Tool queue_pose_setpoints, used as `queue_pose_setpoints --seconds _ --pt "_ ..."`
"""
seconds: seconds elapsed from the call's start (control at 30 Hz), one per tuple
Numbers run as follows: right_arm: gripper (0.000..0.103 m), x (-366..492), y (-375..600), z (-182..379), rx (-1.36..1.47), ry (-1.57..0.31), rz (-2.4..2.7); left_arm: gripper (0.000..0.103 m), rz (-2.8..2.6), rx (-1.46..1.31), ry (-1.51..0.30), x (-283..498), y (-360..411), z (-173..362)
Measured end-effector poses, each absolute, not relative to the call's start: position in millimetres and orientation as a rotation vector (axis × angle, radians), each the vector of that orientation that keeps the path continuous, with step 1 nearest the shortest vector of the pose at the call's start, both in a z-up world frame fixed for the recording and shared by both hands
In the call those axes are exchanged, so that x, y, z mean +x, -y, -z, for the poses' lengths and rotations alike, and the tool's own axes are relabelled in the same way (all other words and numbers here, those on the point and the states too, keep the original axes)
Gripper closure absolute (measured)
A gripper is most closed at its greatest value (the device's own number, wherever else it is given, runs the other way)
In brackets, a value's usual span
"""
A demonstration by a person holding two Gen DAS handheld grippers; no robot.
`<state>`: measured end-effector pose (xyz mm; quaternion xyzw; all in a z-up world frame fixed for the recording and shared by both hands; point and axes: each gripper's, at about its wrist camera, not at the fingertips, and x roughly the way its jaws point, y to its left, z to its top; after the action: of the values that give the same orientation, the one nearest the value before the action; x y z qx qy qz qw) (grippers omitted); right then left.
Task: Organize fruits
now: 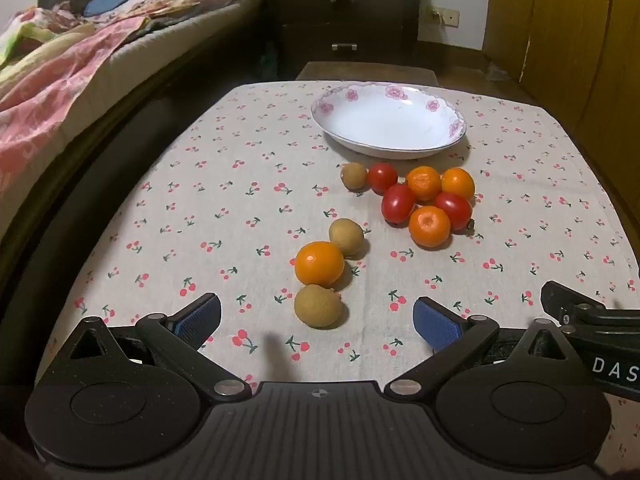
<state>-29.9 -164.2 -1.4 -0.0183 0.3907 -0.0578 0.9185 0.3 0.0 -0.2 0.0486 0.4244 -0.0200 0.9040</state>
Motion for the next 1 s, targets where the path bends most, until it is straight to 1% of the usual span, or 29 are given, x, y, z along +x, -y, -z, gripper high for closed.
queue_pose_setpoints --seconds 1.0 --pt "0.0 -28.5 165.1 6.7 -0.008 -0.84 0.112 0.0 0.039 0.095 -0.895 -0.5 -1.2 5.1"
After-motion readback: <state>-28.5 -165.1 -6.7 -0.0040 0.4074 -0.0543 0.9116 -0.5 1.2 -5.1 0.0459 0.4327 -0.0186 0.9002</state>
